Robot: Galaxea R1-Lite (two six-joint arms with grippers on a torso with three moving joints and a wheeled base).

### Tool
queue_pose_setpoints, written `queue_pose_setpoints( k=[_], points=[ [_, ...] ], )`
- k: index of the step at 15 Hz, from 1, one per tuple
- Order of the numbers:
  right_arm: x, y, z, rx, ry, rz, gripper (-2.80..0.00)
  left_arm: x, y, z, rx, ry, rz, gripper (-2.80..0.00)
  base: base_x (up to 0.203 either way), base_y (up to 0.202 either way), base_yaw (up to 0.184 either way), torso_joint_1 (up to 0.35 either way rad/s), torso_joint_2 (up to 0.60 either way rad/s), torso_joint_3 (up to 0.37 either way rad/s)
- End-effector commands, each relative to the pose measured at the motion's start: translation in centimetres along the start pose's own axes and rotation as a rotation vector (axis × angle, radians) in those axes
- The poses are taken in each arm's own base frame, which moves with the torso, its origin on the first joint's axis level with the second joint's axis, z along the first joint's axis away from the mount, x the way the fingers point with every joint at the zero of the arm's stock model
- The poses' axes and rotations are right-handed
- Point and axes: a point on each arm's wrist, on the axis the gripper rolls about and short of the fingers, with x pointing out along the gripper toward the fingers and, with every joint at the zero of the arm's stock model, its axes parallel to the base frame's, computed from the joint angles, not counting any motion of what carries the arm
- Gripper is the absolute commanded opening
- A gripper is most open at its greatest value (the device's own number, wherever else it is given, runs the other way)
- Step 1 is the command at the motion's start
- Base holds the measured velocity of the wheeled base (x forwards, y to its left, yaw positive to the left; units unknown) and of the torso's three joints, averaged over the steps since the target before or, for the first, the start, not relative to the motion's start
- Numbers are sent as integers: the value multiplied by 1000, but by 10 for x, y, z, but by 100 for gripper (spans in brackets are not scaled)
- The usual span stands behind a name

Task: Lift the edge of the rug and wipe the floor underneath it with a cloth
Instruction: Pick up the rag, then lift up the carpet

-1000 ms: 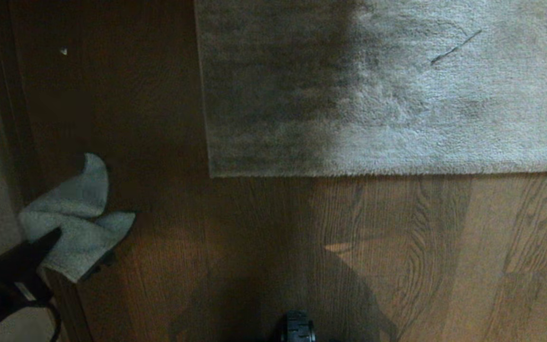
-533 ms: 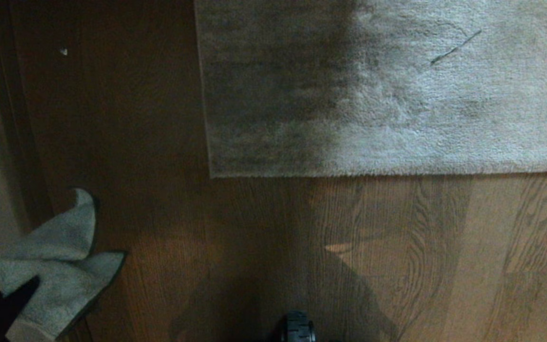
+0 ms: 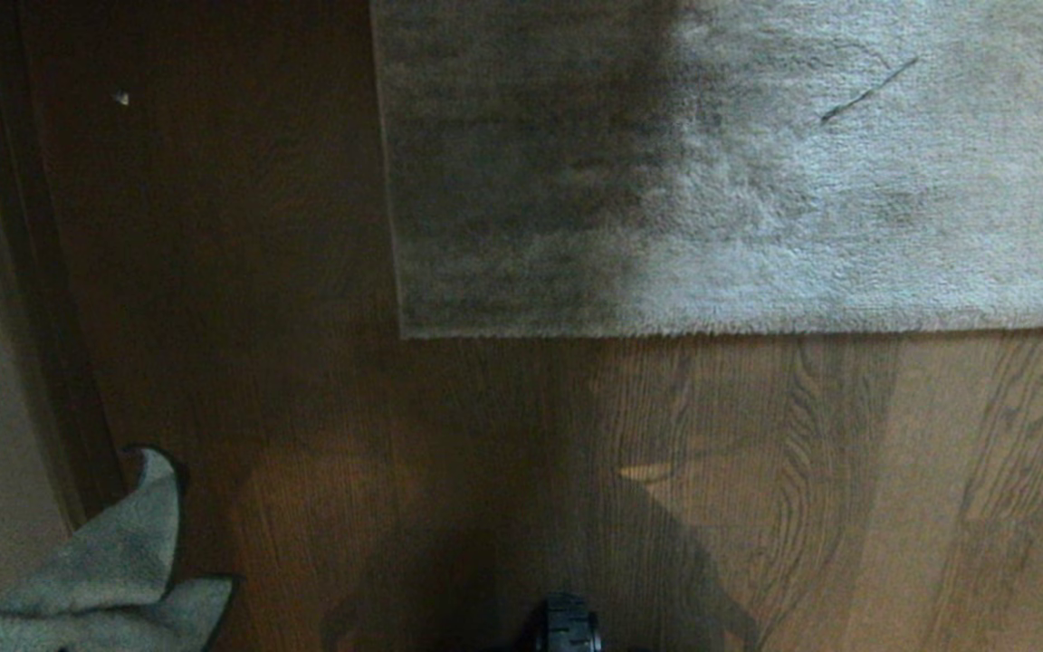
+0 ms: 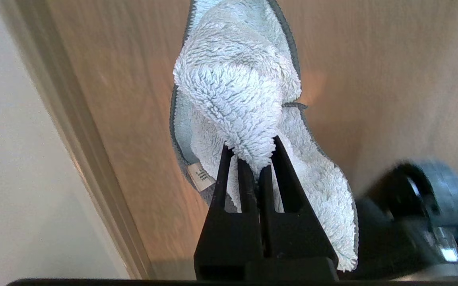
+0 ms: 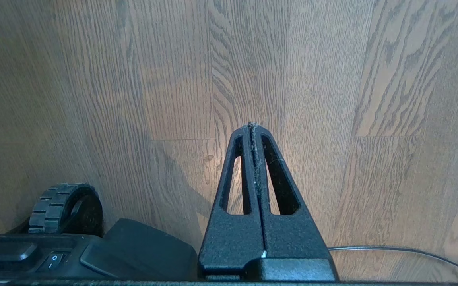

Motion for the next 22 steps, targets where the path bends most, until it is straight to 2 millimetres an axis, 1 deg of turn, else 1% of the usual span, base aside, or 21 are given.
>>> queue_pose_setpoints(
  k=[1,3,7,22],
  points=[
    [0,0,0,0,0,0,-280,-11,-1,-8,9,-65,1,-280,0,0,0,0,0,0],
    [0,0,0,0,1,0,-280,-17,0,-17,7,-65,27,-280,0,0,0,0,0,0],
    [0,0,0,0,1,0,-280,-25,0,-23,1,-152,41,-280,0,0,0,0,0,0],
    [0,0,0,0,1,0,-280,-26,0,-23,-8,-158,45,-280,0,0,0,0,0,0]
  ],
)
